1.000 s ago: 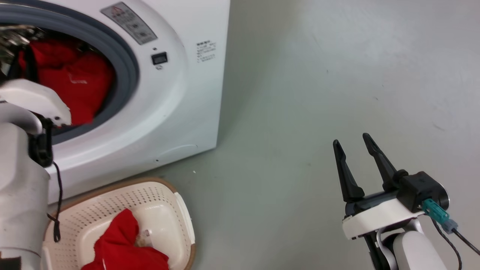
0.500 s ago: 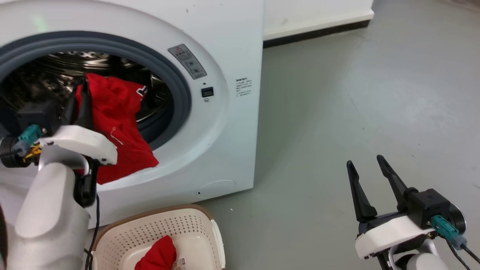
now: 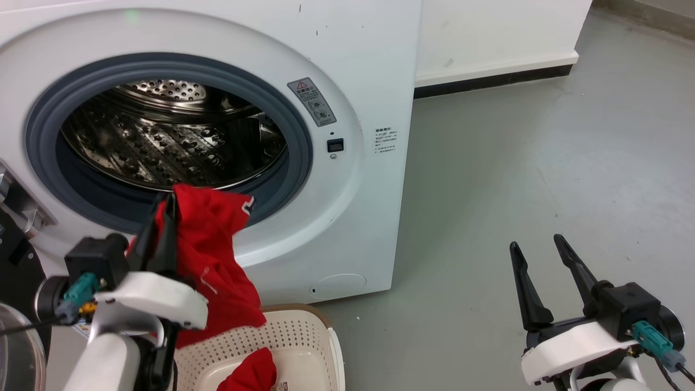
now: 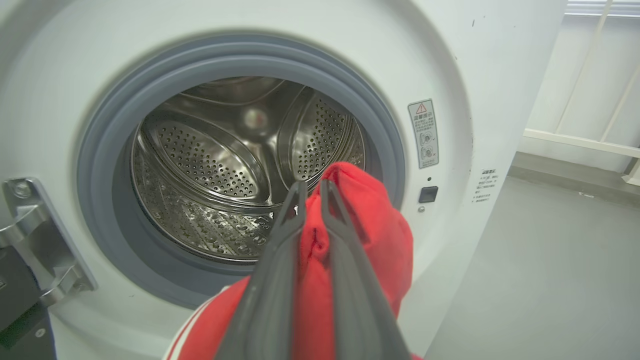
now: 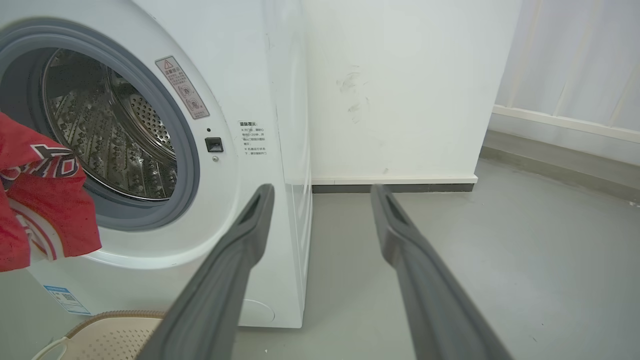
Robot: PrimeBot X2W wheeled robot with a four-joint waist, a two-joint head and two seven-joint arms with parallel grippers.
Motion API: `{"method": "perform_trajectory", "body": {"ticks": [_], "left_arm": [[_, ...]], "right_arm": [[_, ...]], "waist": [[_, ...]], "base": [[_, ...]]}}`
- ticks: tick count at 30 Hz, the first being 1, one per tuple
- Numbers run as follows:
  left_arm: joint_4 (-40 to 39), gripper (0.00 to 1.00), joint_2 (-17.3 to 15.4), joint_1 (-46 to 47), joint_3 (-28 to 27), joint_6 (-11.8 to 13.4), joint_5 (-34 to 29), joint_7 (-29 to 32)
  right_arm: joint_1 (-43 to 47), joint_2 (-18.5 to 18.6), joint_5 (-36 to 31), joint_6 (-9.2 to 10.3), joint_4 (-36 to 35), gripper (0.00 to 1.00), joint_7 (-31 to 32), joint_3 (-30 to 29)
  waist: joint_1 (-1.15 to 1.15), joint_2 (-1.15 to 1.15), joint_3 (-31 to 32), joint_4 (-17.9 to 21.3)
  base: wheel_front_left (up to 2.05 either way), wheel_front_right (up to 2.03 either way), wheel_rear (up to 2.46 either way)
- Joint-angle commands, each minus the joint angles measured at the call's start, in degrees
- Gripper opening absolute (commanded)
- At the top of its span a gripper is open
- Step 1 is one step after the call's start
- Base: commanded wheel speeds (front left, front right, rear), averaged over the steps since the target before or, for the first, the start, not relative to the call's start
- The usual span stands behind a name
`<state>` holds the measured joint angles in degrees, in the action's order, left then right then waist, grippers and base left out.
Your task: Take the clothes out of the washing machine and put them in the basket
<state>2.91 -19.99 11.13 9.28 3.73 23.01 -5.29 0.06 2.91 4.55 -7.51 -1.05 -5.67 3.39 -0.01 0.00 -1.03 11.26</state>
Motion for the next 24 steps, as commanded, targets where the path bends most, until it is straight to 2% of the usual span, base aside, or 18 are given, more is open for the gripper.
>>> {"method": "perform_trajectory", "body": {"ticks": [1, 4, 6, 11, 18, 24], "left_arm": [[-1.3, 0.0, -0.1, -1.2, 0.2, 0.4, 0.5, 0.5], [-3.9, 0.0, 1.7, -5.5, 0.9, 0.6, 3.2, 3.3], [-4.1, 0.0, 1.7, -6.8, 1.3, 0.8, 3.6, 4.4], [-0.2, 0.0, 4.2, -8.6, 3.3, 0.3, 5.0, 4.6], [11.6, 0.0, 7.0, -4.1, 5.5, -1.3, 4.7, 1.2], [22.9, 0.0, 8.0, 2.0, 6.1, -2.7, 3.9, -2.4]], "right_arm": [[0.7, -0.1, 0.0, 0.04, -0.3, 1.0, 0.0, -0.1], [0.5, -0.1, 0.3, 0.04, -0.6, 1.0, 0.0, -0.2], [-0.3, -0.1, 0.9, 0.04, -0.8, 1.0, -0.1, 0.2], [-2.3, -0.1, 0.8, 0.04, -1.3, 1.0, -0.7, 1.0], [-6.2, -0.1, 1.3, 0.04, -1.1, 1.0, -2.0, 1.5], [-9.1, -0.1, 2.2, 0.04, -0.3, 1.0, -3.5, 2.1]], "waist": [[0.01, 0.0, -0.4, -0.2], [0.01, 0.0, -1.5, -0.8], [0.01, 0.0, -2.7, -0.8], [0.01, 0.0, -7.0, -0.4], [0.01, 0.0, -15.2, 1.3], [0.01, 0.0, -22.1, 3.4]], "base": [[0.0, 0.0, 0.0], [0.0, 0.0, 0.0], [0.0, 0.0, 0.0], [0.0, 0.0, 0.0], [0.0, 0.0, 0.0], [0.0, 0.0, 0.0]]}}
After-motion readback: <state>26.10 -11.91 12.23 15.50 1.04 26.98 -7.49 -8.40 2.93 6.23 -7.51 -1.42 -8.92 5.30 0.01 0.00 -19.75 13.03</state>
